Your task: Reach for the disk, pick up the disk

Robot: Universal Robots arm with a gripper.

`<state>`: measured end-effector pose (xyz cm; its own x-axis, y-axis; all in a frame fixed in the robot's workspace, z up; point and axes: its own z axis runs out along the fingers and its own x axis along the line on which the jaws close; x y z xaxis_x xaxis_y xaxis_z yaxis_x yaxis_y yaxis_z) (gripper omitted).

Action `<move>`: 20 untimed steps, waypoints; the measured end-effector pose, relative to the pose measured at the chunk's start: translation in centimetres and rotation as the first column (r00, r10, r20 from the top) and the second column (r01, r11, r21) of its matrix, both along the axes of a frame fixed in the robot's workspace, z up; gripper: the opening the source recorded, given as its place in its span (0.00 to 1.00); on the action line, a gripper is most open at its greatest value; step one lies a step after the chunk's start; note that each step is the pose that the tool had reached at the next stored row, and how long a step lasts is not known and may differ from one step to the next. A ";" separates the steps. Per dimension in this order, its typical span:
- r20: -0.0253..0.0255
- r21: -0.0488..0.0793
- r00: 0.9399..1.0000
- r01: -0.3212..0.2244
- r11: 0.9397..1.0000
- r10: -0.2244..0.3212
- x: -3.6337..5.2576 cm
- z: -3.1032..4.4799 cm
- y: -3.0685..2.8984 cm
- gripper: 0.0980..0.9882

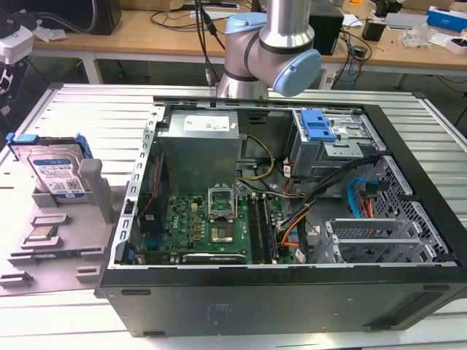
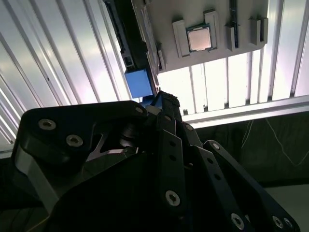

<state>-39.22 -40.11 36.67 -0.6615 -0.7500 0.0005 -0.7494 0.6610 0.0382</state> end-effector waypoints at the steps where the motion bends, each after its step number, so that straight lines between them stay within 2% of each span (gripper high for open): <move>1: 0.000 0.000 1.000 -0.008 1.000 0.008 0.00 0.00 0.00 0.01; 5: 0.000 0.000 0.998 -0.066 0.998 0.066 0.01 0.00 0.00 0.01; 10: 0.000 0.000 0.992 -0.129 0.992 0.129 0.03 0.00 0.00 0.01; 16: 0.000 0.000 0.981 -0.193 0.981 0.193 0.07 0.00 0.00 0.01; 19: 0.000 0.000 0.971 -0.238 0.971 0.238 0.08 0.00 0.00 0.01; 20: 0.000 0.000 0.970 -0.245 0.970 0.245 0.08 0.00 0.00 0.01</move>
<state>-39.14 -40.11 36.67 -0.4577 -0.8891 0.0005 -0.8884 0.4574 0.0382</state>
